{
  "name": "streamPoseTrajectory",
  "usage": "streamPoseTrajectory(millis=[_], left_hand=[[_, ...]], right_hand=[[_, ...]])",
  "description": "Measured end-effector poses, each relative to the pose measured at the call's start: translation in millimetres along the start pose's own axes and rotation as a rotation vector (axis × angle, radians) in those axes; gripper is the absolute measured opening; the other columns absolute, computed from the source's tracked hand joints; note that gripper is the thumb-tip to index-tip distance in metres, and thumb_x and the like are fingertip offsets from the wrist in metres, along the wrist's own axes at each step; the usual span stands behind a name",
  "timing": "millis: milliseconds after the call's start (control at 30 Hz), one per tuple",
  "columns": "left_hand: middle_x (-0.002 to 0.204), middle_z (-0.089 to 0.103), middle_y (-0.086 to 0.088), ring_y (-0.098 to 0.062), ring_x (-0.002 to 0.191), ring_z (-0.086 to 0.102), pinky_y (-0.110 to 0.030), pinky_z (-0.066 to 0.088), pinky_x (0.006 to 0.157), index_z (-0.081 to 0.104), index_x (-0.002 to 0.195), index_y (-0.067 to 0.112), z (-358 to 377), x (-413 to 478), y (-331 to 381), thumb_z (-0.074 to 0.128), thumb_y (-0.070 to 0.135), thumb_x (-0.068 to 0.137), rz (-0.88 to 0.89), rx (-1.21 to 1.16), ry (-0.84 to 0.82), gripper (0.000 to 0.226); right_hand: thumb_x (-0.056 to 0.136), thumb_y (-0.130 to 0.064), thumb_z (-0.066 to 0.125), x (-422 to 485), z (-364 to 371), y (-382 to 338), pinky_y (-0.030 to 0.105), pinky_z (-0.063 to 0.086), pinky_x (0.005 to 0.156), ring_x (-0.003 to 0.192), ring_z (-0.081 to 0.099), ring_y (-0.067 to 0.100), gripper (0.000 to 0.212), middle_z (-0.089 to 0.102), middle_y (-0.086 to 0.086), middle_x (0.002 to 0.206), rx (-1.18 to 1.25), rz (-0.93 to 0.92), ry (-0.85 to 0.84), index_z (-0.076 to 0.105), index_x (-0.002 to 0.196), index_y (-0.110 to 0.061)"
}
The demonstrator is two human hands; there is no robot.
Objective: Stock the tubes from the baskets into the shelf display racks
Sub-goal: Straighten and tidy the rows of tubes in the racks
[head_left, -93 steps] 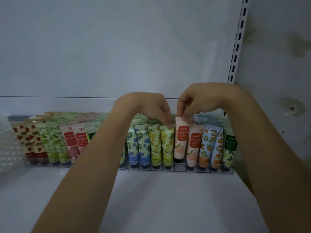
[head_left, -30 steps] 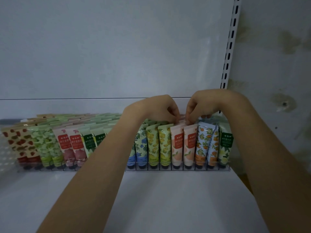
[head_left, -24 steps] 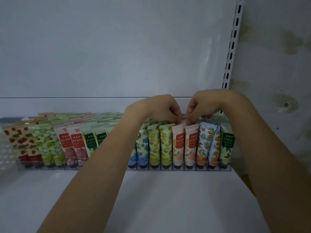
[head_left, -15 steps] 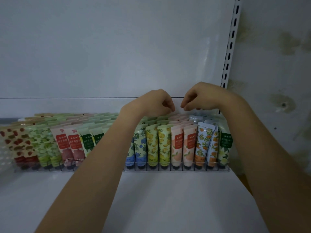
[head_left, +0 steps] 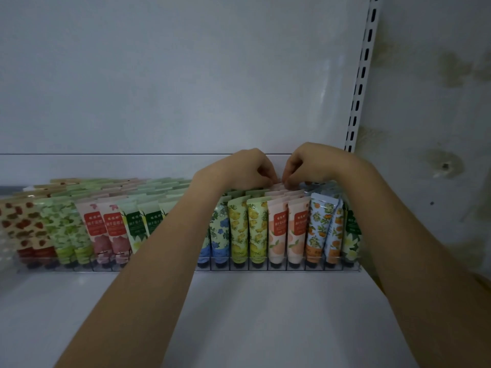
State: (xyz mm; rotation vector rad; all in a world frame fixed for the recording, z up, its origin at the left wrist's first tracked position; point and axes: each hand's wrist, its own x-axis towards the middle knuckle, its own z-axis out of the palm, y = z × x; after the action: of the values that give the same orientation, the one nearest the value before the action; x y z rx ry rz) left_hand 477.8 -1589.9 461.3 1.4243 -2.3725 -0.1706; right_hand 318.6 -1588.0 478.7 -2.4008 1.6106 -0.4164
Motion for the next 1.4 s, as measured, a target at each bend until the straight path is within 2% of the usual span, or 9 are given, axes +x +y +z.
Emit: streamPoseTrajectory(millis=[200,300,400,567,1000,1100,1200,1300,1400], left_hand=[[0.085,0.057,0.013,0.008,0.066,0.047,-0.009,0.034,0.06,0.07,0.101,0.02,-5,2,-3,0.055,0.015,0.089,0.035,0.014,0.122,0.019],[0.09,0.056,0.009,0.006,0.065,0.044,-0.013,0.035,0.069,0.068,0.103,0.017,-7,7,-5,0.053,0.012,0.09,0.044,0.031,0.221,0.02],[0.09,0.055,0.01,0.002,0.065,0.046,-0.014,0.034,0.07,0.068,0.103,0.016,-4,11,-3,0.054,0.011,0.089,0.046,0.074,0.19,0.021],[0.09,0.062,0.008,-0.008,0.084,0.056,-0.02,0.04,0.075,0.066,0.095,0.019,2,15,-1,0.058,0.009,0.085,0.047,0.038,0.157,0.016],[0.082,0.063,0.011,-0.007,0.081,0.06,-0.02,0.042,0.074,0.057,0.086,0.026,8,23,0,0.058,0.004,0.083,0.012,0.029,0.117,0.022],[0.087,0.061,0.009,-0.006,0.08,0.056,-0.016,0.04,0.07,0.057,0.089,0.026,2,20,3,0.058,0.006,0.083,0.03,0.013,0.126,0.021],[0.089,0.06,0.009,-0.001,0.073,0.051,-0.01,0.035,0.061,0.063,0.093,0.022,-9,14,10,0.062,0.011,0.083,0.08,0.028,0.106,0.015],[0.082,0.059,0.015,0.003,0.068,0.052,-0.012,0.037,0.06,0.064,0.087,0.024,-16,5,21,0.065,0.021,0.083,0.11,0.017,-0.029,0.005],[0.081,0.062,0.015,-0.002,0.073,0.056,-0.017,0.042,0.065,0.066,0.086,0.023,-16,0,33,0.064,0.026,0.084,0.117,0.026,-0.119,0.004]], right_hand=[[0.083,-0.015,0.066,1,-3,6,0.021,0.039,0.061,0.068,0.049,0.004,0.009,0.063,-0.001,0.089,0.103,-0.047,0.189,0.07,0.09,-0.019],[0.083,-0.013,0.066,3,1,6,0.022,0.04,0.067,0.072,0.052,0.007,0.013,0.063,-0.001,0.091,0.101,-0.027,0.203,0.071,0.094,-0.018],[0.08,-0.01,0.068,7,9,5,0.026,0.041,0.074,0.085,0.056,0.013,0.016,0.064,0.001,0.096,0.066,0.009,0.182,0.071,0.092,-0.02],[0.08,-0.013,0.069,10,12,7,0.028,0.044,0.078,0.093,0.058,0.018,0.017,0.066,0.005,0.103,0.026,0.043,0.174,0.072,0.096,-0.018],[0.08,-0.012,0.069,7,9,6,0.027,0.04,0.074,0.088,0.056,0.016,0.017,0.064,0.002,0.098,0.041,0.041,0.163,0.071,0.095,-0.017],[0.081,-0.015,0.069,-4,-10,5,0.024,0.04,0.067,0.073,0.053,0.008,0.008,0.062,-0.005,0.087,0.052,0.006,0.179,0.07,0.087,-0.02],[0.079,-0.022,0.071,-18,-31,7,0.021,0.036,0.053,0.066,0.053,0.006,0.01,0.062,-0.012,0.073,-0.039,0.021,0.074,0.065,0.073,-0.028],[0.075,-0.025,0.075,-29,-38,12,0.02,0.037,0.051,0.066,0.054,0.007,0.009,0.063,-0.015,0.063,-0.118,0.115,-0.089,0.068,0.071,-0.028],[0.073,-0.026,0.077,-34,-40,13,0.022,0.041,0.054,0.069,0.055,0.008,0.008,0.064,-0.012,0.067,-0.11,0.18,-0.098,0.069,0.076,-0.026]])
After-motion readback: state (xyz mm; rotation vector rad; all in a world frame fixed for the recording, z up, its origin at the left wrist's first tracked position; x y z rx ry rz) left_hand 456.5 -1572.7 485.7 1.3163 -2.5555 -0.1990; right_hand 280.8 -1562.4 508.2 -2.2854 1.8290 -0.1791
